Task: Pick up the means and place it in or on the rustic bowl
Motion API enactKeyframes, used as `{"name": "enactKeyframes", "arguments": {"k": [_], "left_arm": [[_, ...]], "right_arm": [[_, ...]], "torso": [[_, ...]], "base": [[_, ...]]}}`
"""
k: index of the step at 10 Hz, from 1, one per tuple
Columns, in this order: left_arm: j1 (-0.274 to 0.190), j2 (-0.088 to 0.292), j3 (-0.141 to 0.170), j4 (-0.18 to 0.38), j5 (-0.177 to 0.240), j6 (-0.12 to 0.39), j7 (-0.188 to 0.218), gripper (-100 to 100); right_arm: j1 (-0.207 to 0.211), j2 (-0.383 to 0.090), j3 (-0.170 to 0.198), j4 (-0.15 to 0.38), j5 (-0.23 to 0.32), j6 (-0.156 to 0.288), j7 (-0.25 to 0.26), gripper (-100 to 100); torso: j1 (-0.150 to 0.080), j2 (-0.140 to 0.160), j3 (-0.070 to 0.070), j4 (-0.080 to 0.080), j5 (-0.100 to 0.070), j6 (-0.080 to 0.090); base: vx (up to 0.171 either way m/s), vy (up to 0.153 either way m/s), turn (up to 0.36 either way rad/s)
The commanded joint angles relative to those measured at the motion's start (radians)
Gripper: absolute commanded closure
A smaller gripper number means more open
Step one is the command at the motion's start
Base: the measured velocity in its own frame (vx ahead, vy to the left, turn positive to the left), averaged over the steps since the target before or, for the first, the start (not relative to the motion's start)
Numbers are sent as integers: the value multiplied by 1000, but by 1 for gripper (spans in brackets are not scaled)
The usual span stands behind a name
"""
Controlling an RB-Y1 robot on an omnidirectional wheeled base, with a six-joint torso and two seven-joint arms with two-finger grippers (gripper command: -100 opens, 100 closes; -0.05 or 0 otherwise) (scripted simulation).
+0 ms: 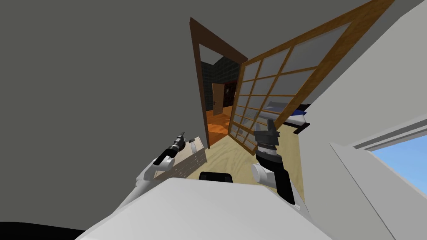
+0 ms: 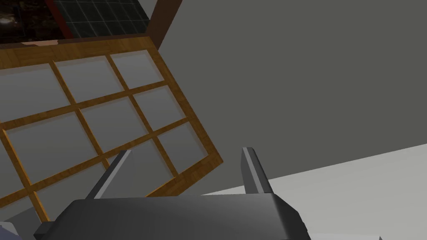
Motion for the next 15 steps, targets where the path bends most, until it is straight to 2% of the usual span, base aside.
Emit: {"name": "enactKeyframes", "arguments": {"k": [1, 2, 3, 4, 6, 7, 9, 10, 12, 13, 14, 15], "left_arm": [[-13, 27, -11, 44, 41, 46, -18, -100], [-13, 27, -11, 44, 41, 46, -18, -100], [-26, 54, -22, 84, 79, 84, -31, -100], [-26, 54, -22, 84, 79, 84, -31, -100], [-48, 107, -54, 147, 150, 156, -58, -100], [-48, 107, -54, 160, 157, 161, -58, -100], [-61, 156, -99, 222, 236, 225, -84, -100], [-61, 156, -99, 231, 237, 238, -84, -100], [-65, 203, -156, 290, 303, 308, -110, -100], [-65, 203, -156, 296, 315, 314, -110, -100], [-64, 225, -188, 326, 350, 350, -122, -100], [-64, 225, -188, 326, 354, 350, -122, -100]], "right_arm": [[0, 0, 0, 0, 0, 0, 0, 0], [0, 0, 0, 0, 0, 0, 0, 0], [0, 0, 0, 0, 0, 0, 0, 0], [0, 0, 0, 0, 0, 0, 0, 0], [0, 0, 0, 0, 0, 0, 0, 0], [0, 0, 0, 0, 0, 0, 0, 0], [0, 0, 0, 0, 0, 0, 0, 0], [0, 0, 0, 0, 0, 0, 0, 0], [0, 0, 0, 0, 0, 0, 0, 0], [0, 0, 0, 0, 0, 0, 0, 0], [0, 0, 0, 0, 0, 0, 0, 0], [0, 0, 0, 0, 0, 0, 0, 0]], "torso": [[0, 0, 0, 0, 0, 0], [0, 0, 0, 0, 0, 1], [1, 0, 0, 0, 0, 0], [1, 0, 0, 0, 0, 1], [2, -1, 0, 0, 0, 1], [2, -1, 0, 0, 0, 1], [3, -1, 0, 0, 1, 1], [4, -1, -1, 0, 1, 1], [5, -1, 0, 0, 1, 0], [6, 0, 0, 0, 1, 0], [5, 0, 0, 0, 1, -1], [5, -1, 0, 0, 1, 0]], "base": [[2, -11, -207], [2, -3, -144], [4, -1, -249], [4, 6, -145], [8, 18, -328], [6, 32, -163], [10, 35, -370], [8, 52, -128], [-2, 68, -319], [-6, 65, -165], [5, 59, -231], [-1, 58, -161]]}}
